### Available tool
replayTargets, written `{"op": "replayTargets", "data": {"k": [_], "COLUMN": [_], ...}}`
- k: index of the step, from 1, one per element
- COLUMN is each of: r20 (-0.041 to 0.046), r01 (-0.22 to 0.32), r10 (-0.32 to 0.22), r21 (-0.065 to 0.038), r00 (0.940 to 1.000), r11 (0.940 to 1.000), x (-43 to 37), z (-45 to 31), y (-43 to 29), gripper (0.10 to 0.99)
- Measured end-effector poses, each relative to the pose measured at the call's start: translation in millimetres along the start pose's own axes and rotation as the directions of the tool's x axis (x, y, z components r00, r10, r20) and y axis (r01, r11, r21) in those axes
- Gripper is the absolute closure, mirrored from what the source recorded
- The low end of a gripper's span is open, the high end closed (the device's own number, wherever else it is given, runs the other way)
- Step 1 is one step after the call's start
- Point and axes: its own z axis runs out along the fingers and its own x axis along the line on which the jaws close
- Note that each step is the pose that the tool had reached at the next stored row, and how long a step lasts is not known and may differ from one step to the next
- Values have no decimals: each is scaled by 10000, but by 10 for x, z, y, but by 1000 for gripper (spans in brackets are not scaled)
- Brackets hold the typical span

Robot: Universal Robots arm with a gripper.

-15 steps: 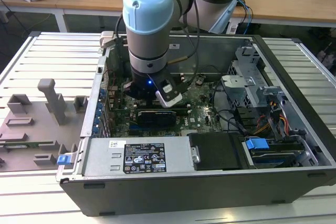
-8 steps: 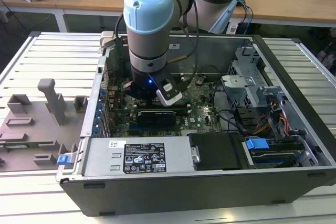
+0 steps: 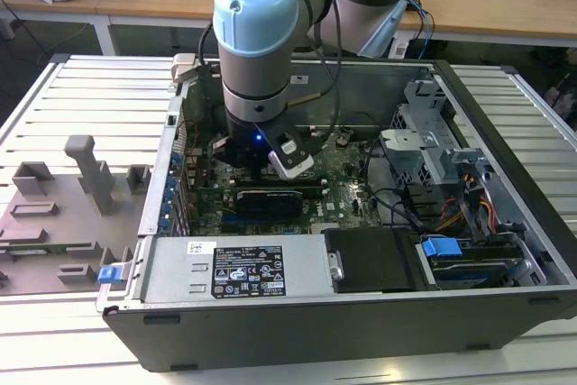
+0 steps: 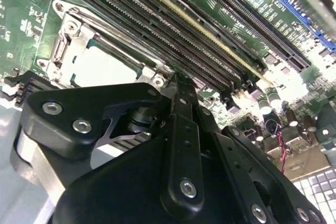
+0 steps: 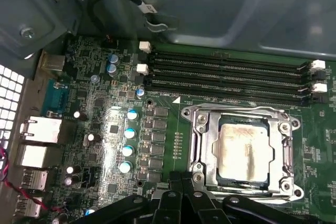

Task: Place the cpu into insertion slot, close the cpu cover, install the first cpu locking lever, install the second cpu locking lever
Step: 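Install the second cpu locking lever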

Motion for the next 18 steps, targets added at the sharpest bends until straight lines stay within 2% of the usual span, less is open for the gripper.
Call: {"op": "replayTargets", "data": {"k": [2, 3, 5, 9, 10, 11, 14, 18], "r20": [2, -4, -56, -91, -98, -113, -138, -168], "r01": [-2, -4, -14, -22, -21, -21, -15, -11], "r10": [2, 4, 14, 22, 21, 23, 22, 24], "r21": [4, 4, 1, 21, 76, 226, 493, 786], "r00": [10000, 10000, 10000, 10000, 9999, 9999, 9999, 9999], "r11": [10000, 10000, 10000, 10000, 10000, 9997, 9988, 9969], "x": [-6, -50, -219, -369, -397, -425, -466, -506], "z": [-33, -33, -30, -19, -13, 0, 25, 35], "y": [7, 3, -3, 17, 42, 100, 211, 340], "gripper": [980, 980, 980, 980, 980, 980, 980, 980]}}
